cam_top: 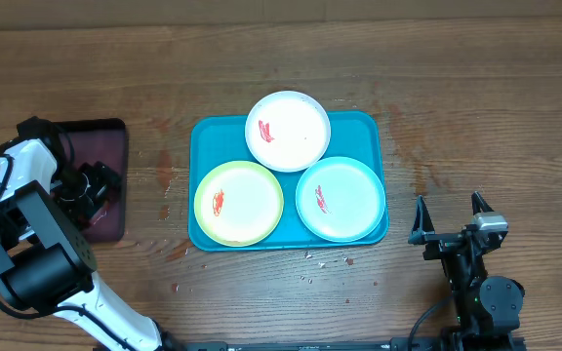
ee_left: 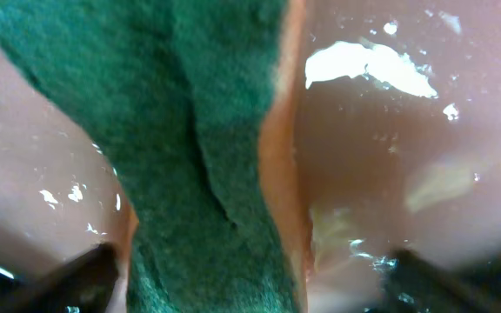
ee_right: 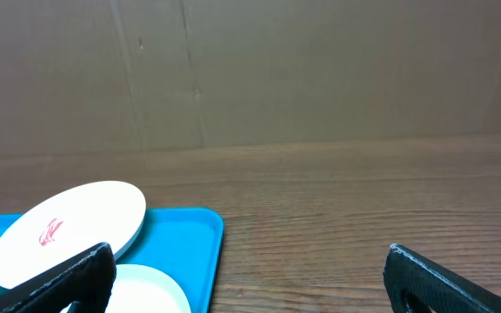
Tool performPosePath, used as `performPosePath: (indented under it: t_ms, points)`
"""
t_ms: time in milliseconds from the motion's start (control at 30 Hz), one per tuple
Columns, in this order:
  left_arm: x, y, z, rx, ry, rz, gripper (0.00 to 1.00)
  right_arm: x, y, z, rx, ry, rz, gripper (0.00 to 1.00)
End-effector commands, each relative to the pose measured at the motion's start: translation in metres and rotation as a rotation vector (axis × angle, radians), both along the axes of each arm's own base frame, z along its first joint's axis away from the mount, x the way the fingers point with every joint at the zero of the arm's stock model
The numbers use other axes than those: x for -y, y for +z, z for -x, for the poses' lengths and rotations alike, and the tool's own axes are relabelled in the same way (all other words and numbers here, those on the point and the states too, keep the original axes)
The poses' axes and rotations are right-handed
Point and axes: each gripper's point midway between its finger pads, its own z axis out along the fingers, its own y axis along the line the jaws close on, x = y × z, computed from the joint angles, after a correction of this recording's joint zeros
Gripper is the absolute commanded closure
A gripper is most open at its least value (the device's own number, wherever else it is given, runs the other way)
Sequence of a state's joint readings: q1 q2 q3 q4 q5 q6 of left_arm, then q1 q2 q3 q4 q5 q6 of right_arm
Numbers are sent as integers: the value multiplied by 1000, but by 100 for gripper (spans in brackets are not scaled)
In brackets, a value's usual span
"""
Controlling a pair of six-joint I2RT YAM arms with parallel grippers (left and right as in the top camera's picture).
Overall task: Clean dirty plates on tray and stack at the side
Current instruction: 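Dip and rub the sponge in the soapy water with the left gripper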
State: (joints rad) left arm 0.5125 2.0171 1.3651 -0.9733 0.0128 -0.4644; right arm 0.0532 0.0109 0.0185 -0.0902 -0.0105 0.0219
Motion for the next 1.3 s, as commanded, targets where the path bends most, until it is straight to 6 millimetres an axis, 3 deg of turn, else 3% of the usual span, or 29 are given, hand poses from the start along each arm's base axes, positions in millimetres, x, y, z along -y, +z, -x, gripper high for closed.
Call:
performPosePath:
  t_ms: [0,133,167,200,233,300,467,733,800,900,1000,1200,1267]
  points:
    - [5,-7,1,-5,9,39,22,2,-2,0,3,-11,4,0]
    - [-2,-7,0,-3,8,3,69,2,-2,0,3,-11,4,0]
    - [-4,-7,0,-7,7,-11,78,2,-2,0,3,-12,4,0]
    - [-8,-7,1,-13,6,-31,80,2,-2,0,3,-12,4,0]
    - [-14,-7,1,-19,5,-65,69,2,-2,0,3,-12,4,0]
    - [-21,-7,0,-21,3,-100,0,2,-2,0,3,-12,4,0]
    - [-37,-5,-1,-27,4,-185,0,2,-2,0,3,-11,4,0]
    - [-41,-5,-10,11,9,-200,0,2,-2,0,3,-12,4,0]
    - [-38,-6,-10,16,8,-184,10,2,-2,0,3,-11,4,0]
    - [-34,-6,-11,22,8,-163,17,2,-2,0,3,-11,4,0]
    - [-31,-6,-10,16,6,-151,34,2,-2,0,3,-12,4,0]
    - [-33,-4,-11,18,-21,-157,45,2,-2,0,3,-11,4,0]
    - [-35,1,-15,26,-49,-162,61,2,-2,0,3,-11,4,0]
